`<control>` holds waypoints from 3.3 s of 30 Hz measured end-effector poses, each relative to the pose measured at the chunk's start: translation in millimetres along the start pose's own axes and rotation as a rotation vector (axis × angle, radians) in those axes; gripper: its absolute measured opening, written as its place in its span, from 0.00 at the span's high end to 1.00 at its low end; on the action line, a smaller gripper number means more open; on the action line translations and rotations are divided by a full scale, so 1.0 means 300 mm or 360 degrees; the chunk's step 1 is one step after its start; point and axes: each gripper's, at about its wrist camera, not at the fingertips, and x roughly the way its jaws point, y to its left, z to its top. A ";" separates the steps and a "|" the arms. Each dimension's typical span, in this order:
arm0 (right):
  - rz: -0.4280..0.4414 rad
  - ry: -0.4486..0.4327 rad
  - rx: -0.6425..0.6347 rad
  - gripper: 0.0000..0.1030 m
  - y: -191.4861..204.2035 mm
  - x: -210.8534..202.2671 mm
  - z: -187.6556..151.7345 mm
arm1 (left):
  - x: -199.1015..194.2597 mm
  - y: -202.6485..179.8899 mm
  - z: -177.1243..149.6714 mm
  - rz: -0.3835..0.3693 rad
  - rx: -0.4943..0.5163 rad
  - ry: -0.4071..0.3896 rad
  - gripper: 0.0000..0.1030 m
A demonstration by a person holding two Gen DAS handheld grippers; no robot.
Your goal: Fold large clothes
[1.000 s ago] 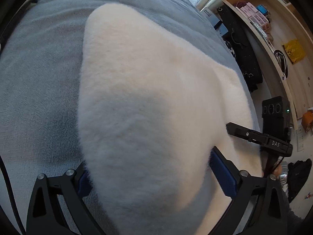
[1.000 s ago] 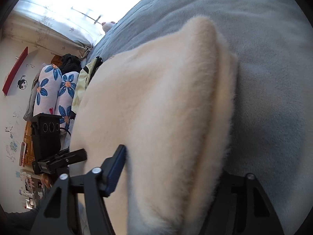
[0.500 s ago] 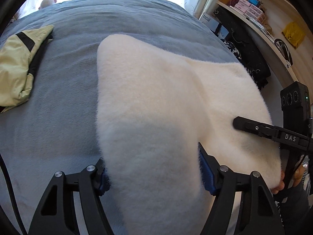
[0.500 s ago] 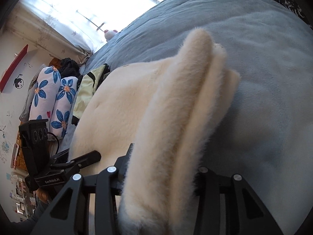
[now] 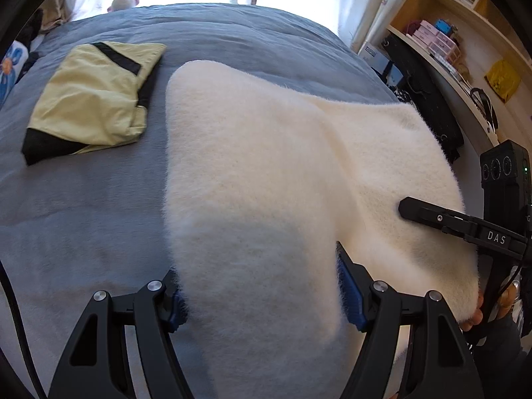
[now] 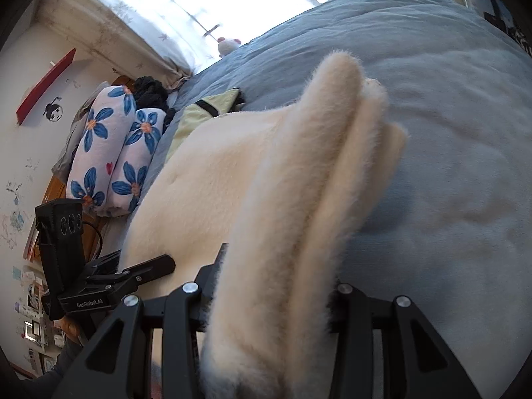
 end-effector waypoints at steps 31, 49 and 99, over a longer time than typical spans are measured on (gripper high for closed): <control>0.0300 -0.0199 -0.0038 0.60 0.590 0.896 0.754 | -0.166 1.078 0.822 0.0300 0.0084 -0.0238 0.31; 0.0054 -0.0067 -0.0180 0.47 0.466 1.205 0.737 | 0.172 1.310 0.807 0.0365 0.0056 -0.0207 0.17; -0.0340 -0.0072 -0.0503 0.97 0.745 0.519 0.497 | -0.295 0.775 0.519 0.0611 0.0011 -0.0384 0.22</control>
